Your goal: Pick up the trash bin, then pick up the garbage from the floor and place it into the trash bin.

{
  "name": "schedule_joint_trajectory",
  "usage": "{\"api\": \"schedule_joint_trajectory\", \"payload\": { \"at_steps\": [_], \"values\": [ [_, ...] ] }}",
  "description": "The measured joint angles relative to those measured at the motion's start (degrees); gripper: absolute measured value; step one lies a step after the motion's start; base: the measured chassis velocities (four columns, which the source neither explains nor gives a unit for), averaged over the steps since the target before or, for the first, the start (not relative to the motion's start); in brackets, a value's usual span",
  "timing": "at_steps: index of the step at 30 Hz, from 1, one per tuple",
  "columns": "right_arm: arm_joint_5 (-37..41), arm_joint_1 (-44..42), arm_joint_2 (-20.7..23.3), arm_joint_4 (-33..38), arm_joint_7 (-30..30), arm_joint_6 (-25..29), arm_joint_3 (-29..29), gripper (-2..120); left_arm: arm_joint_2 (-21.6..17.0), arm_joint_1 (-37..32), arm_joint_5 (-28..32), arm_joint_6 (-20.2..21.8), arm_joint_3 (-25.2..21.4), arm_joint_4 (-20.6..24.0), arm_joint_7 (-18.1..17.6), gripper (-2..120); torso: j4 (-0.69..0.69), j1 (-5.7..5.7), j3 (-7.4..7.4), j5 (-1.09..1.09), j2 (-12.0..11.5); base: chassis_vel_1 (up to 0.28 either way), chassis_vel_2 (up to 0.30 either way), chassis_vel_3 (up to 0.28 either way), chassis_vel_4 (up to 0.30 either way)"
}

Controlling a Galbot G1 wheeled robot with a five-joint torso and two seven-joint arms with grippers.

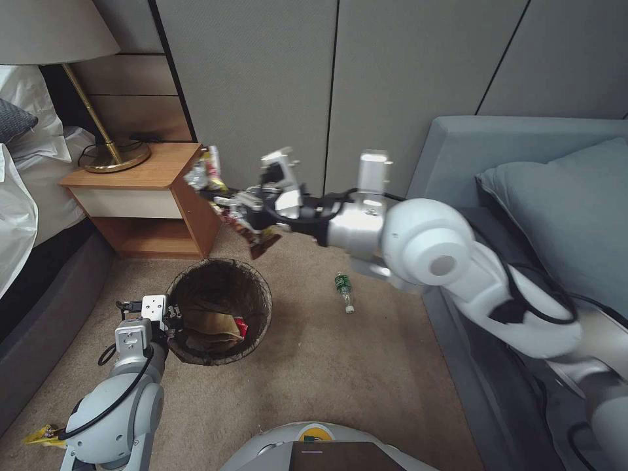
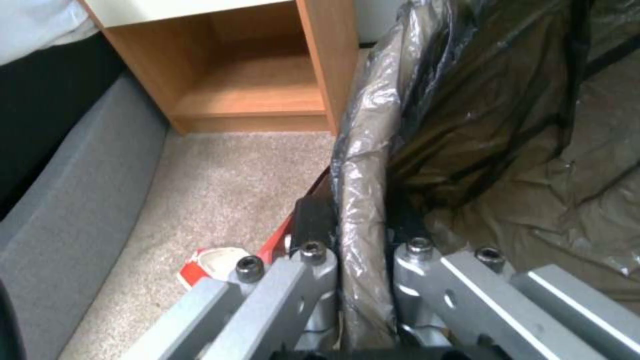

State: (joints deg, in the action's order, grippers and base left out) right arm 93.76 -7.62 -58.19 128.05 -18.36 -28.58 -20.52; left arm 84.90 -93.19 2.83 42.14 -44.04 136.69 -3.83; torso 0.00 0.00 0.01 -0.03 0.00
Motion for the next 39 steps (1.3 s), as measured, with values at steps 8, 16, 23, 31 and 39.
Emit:
{"api": "schedule_joint_trajectory", "payload": {
  "at_steps": [8, 16, 23, 31, 39],
  "values": [
    [1.9, 3.2, -12.2, -7.3, -5.0, 1.9, -9.1, 0, 0.2, 1.4, 0.1, 0.0, -0.3, -0.9, 0.0, 4, 0.02, 0.00, 0.00, 0.00, 0.0, 0.000, 0.000, 0.000, 0.000],
    [-3.7, -0.3, -15.9, -12.9, -5.6, 2.8, -14.3, 0, 0.0, 1.9, 0.8, 0.0, -0.8, -1.5, 0.0, 4, 0.00, 0.00, 0.00, 0.01, 0.0, 0.000, 0.000, 0.000, 0.000],
    [-10.7, -6.1, -16.2, -18.5, -0.1, 3.0, -14.9, 0, -0.3, 2.2, 1.5, 0.0, -1.4, -1.8, 0.0, 4, 0.00, 0.00, 0.00, 0.04, 0.0, 0.000, 0.000, 0.000, 0.000],
    [-15.4, -11.8, -15.6, -21.5, 3.6, 3.3, -14.9, 0, -0.4, 2.1, 1.8, 0.0, -1.9, -2.2, 0.1, 4, -0.01, 0.00, -0.01, 0.04, 0.0, 0.000, 0.000, 0.000, 0.000],
    [-16.9, -15.8, -16.3, -22.5, 3.3, 3.5, -15.3, 0, -0.3, 2.4, 1.8, 0.0, -1.8, -2.4, 0.0, 4, -0.01, 0.00, -0.01, 0.04, 0.0, 0.000, 0.000, 0.000, 0.000]
  ]
}}
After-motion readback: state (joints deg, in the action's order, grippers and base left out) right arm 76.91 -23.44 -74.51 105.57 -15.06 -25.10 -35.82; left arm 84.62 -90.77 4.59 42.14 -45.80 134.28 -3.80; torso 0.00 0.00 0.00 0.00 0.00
